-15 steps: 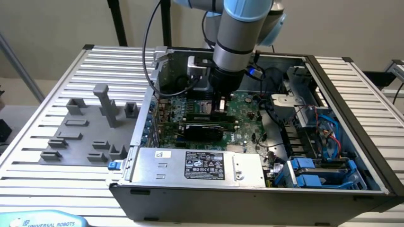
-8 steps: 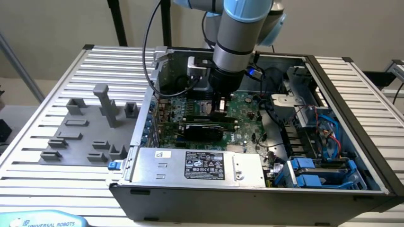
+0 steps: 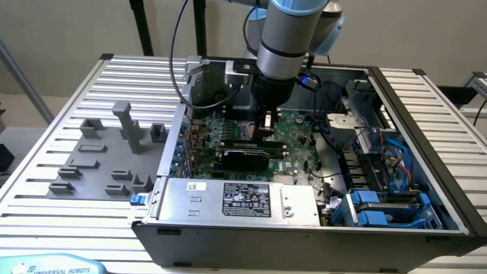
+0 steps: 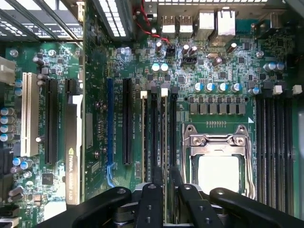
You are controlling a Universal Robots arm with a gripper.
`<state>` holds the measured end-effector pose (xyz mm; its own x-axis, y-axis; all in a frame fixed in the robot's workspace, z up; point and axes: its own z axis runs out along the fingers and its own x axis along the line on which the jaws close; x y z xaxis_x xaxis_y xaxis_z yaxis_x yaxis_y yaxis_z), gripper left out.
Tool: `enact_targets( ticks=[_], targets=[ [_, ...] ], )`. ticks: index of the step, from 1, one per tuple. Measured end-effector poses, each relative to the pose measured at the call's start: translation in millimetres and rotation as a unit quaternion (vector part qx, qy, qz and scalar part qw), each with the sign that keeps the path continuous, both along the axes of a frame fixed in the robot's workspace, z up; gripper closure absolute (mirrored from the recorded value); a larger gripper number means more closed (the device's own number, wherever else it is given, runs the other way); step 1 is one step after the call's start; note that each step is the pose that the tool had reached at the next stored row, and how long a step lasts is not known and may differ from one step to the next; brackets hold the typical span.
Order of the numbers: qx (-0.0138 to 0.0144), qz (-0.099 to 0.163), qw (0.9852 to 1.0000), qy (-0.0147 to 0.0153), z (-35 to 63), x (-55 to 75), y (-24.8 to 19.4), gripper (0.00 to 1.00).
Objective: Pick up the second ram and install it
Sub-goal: 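Insert the second ram into the second slot, then press down the second ram until it locks into place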
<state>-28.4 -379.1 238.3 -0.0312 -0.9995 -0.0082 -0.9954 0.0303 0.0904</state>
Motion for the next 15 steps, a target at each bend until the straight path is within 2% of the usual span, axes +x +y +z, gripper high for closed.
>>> enact_targets(
  ticks=[3,4,7,15],
  targets=[
    [0.0000,0.000,1.0000,-0.0015,1.6,-2.7,0.0,0.81],
    [0.0000,0.000,1.0000,-0.0029,1.9,-3.6,0.0,0.87],
    [0.0002,0.000,1.0000,-0.0076,1.9,-5.0,0.1,0.89],
    [0.0000,0.000,1.0000,-0.0077,2.1,-5.0,0.0,0.89]
  ],
)
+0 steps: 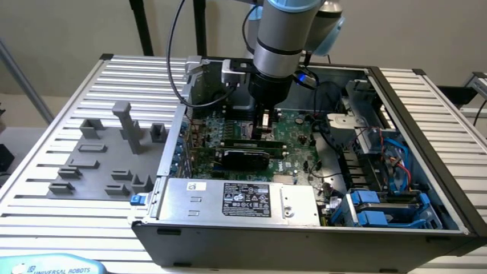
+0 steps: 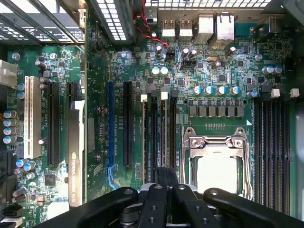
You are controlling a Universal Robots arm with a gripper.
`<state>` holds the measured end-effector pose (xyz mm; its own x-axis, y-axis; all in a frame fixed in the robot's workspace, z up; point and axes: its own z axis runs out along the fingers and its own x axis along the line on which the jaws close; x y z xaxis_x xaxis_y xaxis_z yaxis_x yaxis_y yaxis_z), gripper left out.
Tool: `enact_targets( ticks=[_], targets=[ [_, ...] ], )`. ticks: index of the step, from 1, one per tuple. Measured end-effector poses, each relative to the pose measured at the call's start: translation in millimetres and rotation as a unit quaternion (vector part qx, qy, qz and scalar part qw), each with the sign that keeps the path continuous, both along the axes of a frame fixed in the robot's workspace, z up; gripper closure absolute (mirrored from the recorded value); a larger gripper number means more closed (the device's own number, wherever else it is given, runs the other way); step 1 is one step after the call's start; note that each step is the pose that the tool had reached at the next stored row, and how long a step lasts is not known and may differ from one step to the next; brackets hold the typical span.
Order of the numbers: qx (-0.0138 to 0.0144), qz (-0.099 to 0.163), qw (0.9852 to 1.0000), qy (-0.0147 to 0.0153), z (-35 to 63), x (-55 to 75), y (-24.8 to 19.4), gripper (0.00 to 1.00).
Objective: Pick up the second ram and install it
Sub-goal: 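Press down the second ram until it locks into place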
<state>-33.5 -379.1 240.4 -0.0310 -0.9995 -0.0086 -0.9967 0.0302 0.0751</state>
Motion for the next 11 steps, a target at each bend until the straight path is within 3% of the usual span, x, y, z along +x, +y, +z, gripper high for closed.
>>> enact_targets(
  ticks=[6,11],
  targets=[
    [0.0000,0.000,1.0000,-0.0001,0.0,0.0,0.0,0.89],
    [0.0000,0.000,1.0000,-0.0047,-2.3,-1.2,1.1,0.89]
  ],
)
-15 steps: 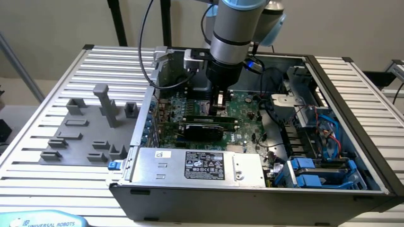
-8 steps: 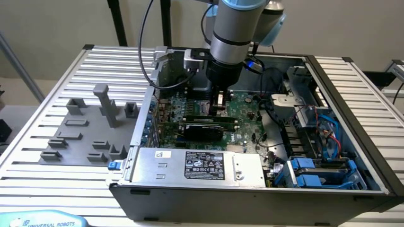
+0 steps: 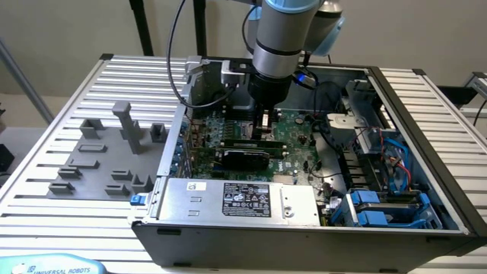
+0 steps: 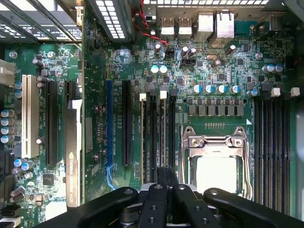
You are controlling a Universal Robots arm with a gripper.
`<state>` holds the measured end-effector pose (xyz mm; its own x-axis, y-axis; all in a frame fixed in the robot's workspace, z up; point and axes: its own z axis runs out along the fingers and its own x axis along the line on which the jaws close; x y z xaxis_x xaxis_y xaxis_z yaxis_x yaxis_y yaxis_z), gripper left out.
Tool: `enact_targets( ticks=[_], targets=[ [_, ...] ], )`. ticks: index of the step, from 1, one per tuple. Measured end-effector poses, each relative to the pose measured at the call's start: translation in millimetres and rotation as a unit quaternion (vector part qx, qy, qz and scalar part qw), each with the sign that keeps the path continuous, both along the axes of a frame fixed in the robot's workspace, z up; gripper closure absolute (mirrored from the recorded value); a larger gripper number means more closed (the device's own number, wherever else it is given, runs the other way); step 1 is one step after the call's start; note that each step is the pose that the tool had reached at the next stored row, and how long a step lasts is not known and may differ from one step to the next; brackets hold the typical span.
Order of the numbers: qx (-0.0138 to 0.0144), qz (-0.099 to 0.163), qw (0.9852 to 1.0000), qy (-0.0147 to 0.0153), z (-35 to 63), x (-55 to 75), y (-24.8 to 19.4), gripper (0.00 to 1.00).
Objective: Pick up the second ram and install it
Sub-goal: 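Press down the second ram until it locks into place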
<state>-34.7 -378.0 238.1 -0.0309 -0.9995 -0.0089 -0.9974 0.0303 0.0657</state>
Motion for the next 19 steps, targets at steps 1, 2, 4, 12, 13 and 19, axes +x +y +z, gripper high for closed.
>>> enact_targets(
  ticks=[1,2,4,12,13,19],
  targets=[
    [0.0000,0.000,1.0000,-0.0003,-0.8,-0.4,0.0,0.89],
    [0.0000,0.000,1.0000,-0.0005,-1.9,-0.7,0.0,0.89],
    [0.0000,0.000,1.0000,-0.0010,-4.7,-1.2,0.1,0.89],
    [-0.0009,0.000,1.0000,-0.0029,-14.7,-2.0,-0.3,0.89],
    [-0.0008,0.000,1.0000,-0.0030,-12.2,-2.0,-0.3,0.89],
    [0.0000,0.000,1.0000,-0.0015,5.3,-1.3,0.0,0.89]
  ],
)
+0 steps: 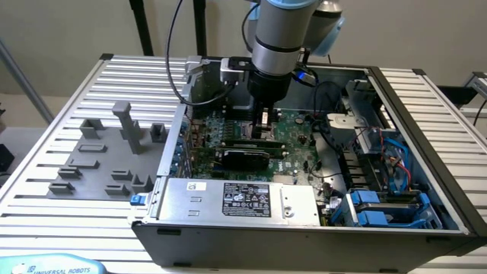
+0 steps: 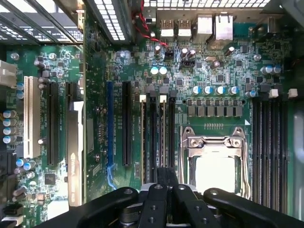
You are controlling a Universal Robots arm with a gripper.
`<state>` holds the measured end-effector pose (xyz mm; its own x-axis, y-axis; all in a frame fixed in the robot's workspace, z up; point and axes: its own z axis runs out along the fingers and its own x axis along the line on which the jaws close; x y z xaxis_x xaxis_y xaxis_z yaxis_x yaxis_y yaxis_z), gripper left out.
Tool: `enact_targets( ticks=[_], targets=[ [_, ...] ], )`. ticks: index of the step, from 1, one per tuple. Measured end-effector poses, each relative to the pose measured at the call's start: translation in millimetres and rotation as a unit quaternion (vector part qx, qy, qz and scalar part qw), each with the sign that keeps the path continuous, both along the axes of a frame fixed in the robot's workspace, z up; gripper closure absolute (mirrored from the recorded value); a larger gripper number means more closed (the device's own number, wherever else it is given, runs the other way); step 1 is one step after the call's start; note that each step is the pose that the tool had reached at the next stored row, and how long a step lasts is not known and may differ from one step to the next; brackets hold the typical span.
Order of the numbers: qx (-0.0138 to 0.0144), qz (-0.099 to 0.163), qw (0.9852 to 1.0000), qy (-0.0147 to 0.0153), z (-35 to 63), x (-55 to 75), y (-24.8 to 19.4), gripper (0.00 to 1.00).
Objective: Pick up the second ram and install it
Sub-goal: 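Press down the second ram until it locks into place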
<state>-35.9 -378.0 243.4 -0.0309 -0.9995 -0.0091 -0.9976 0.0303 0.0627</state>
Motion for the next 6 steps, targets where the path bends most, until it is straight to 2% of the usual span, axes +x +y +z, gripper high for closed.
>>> enact_targets(
  ticks=[6],
  targets=[
    [0.0000,0.000,1.0000,0.0000,0.0,0.0,0.0,0.89]
  ],
)
